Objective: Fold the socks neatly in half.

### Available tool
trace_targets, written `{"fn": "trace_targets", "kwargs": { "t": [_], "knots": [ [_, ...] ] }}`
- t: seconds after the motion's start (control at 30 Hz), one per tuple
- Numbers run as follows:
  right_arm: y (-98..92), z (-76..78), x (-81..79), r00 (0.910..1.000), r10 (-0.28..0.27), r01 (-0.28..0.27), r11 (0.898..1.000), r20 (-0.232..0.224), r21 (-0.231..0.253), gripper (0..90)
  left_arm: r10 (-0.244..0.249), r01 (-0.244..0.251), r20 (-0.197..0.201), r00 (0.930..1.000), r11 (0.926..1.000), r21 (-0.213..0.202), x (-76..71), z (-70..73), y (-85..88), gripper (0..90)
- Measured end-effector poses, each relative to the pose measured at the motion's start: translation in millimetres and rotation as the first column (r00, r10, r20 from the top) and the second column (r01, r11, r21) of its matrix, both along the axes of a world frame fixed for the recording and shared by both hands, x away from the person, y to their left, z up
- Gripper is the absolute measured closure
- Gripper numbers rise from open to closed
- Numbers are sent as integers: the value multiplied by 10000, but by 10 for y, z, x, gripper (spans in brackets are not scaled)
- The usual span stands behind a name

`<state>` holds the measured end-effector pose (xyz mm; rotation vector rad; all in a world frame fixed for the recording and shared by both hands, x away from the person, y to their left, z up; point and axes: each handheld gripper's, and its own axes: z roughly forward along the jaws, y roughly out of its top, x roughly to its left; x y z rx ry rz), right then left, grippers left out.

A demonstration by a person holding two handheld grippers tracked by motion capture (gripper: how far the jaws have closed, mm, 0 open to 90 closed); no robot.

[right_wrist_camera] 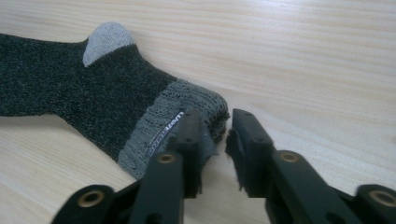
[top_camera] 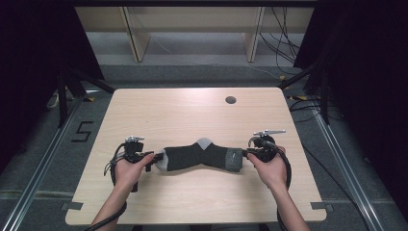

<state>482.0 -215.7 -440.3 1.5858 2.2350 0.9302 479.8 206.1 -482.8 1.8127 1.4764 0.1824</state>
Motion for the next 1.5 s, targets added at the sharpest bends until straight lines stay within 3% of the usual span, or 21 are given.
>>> {"fn": "trace_targets", "kwargs": {
  "t": [0.17, 0.23, 0.3, 0.37, 0.43, 0.5, 0.57, 0.6, 0.63, 0.67, 0.7, 0.73, 0.8, 0.9, 0.97, 1.03, 1.2, 1.23, 1.5],
  "knots": [
    [89, -32, 30, 9993, 134, -136, 9999, -340, -82, 833, 146, -143, -471, 9988, 9999, 73, 12, -87, 10, 570],
    [103, -79, 49, 9993, 202, -215, 9989, -303, -425, 834, 208, -202, -496, 9985, 9997, 143, 11, -87, 6, 567],
    [154, -88, 31, 9976, -39, 32, 9999, -688, -109, 826, 249, -241, -606, 9979, 9996, 136, 13, -84, 3, 561],
    [145, -96, 39, 9985, -105, 100, 9999, -538, -98, 789, 209, -201, -591, 9980, 9997, 152, 20, -89, 10, 544],
    [138, -56, 37, 9987, -280, 281, 9996, -427, 19, 737, 272, -272, -672, 9974, 9996, 6, 29, -102, 22, 509],
    [149, -50, 37, 9992, -234, 241, 9995, -317, 206, 728, 337, -378, -828, 9960, 9981, -487, 35, -111, 43, 502],
    [183, -35, 35, 9981, -447, 457, 9987, -431, 226, 728, 519, -572, -693, 9962, 9954, -769, 26, -85, 65, 489],
    [164, -45, 62, 9998, 131, -132, 9999, -142, -85, 732, 522, -564, -568, 9970, 9957, -741, 19, -69, 61, 480],
    [167, -67, 76, 9997, 246, -247, 9995, -35, -203, 746, 503, -537, -473, 9976, 9957, -751, 10, -52, 46, 480],
    [193, -84, 77, 9997, 38, -41, 9999, -221, -140, 763, 324, -360, -509, 9982, 9969, -704, 9, -41, 31, 477],
    [184, -115, 100, 9997, 172, -178, 9993, -175, -340, 776, 161, -199, -600, 9981, 9979, -621, 15, -44, 21, 474],
    [194, -137, 108, 9998, -27, 15, 9981, -206, -615, 784, 101, -138, -660, 9978, 9983, -566, 20, -55, 12, 477],
    [205, -161, 121, 9998, 84, -95, 9983, -195, -578, 819, 48, -128, -1014, 9948, 9969, -780, 57, -118, 20, 515],
    [224, -171, 116, 9992, -135, 111, 9980, -380, -615, 826, 117, -233, -1189, 9928, 9951, -964, 69, -141, 30, 532],
    [208, -201, 135, 9996, -32, 9, 9964, -270, -853, 827, 214, -363, -1265, 9917, 9926, -1161, 70, -156, 29, 553],
    [211, -211, 143, 9994, -10, -15, 9975, -353, -707, 828, 281, -460, -1368, 9902, 9905, -1296, 68, -163, 32, 583],
    [226, -208, 131, 9991, -34, 3, 9973, -414, -732, 827, 470, -779, -1588, 9862, 9778, -1943, 73, -205, 43, 686],
    [229, -212, 131, 9990, -43, 13, 9978, -445, -658, 828, 306, -664, -1656, 9857, 9743, -2152, 77, -217, 59, 699],
    [215, -215, 142, 9992, 17, -46, 9973, -398, -731, 823, 195, -528, -1475, 9889, 9728, -2256, 64, -187, 69, 767]
  ]
}}
